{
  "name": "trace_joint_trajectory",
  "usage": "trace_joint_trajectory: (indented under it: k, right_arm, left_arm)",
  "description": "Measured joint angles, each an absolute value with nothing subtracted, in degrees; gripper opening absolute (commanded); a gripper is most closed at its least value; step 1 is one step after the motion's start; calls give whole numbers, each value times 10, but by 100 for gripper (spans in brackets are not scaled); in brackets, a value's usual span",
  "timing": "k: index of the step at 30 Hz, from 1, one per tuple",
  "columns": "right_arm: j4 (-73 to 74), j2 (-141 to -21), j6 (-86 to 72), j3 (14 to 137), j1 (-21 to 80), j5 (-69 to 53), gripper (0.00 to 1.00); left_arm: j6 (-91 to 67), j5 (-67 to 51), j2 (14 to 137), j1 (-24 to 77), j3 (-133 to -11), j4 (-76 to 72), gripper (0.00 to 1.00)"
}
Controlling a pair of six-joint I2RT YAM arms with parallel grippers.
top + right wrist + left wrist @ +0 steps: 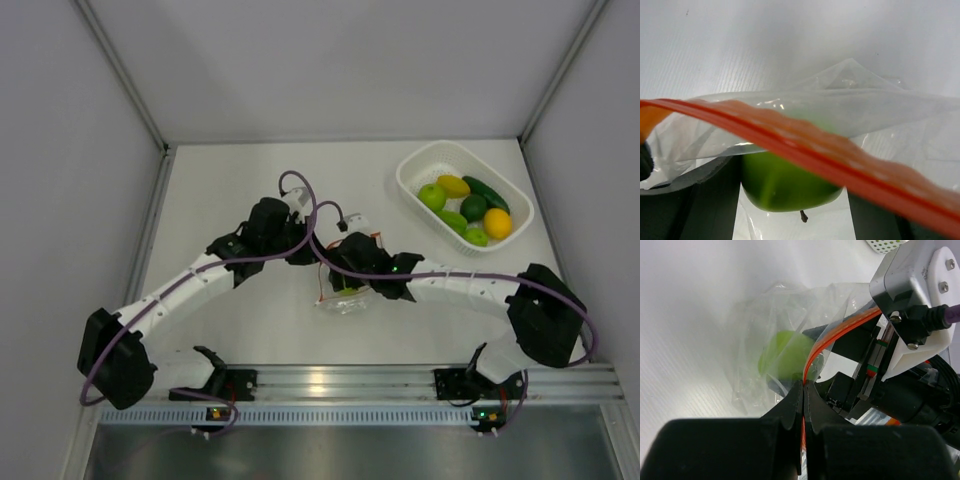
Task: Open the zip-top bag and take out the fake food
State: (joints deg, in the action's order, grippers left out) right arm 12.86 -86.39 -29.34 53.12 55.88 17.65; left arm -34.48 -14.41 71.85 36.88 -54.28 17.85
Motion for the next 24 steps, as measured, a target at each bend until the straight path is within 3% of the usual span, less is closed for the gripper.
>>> trace_joint_trajectory:
  k: [24]
  right_arm:
    - [132,-698,-226,532,565,128,51]
  left_arm:
    - [-359,-118,695,376,-542,163,0]
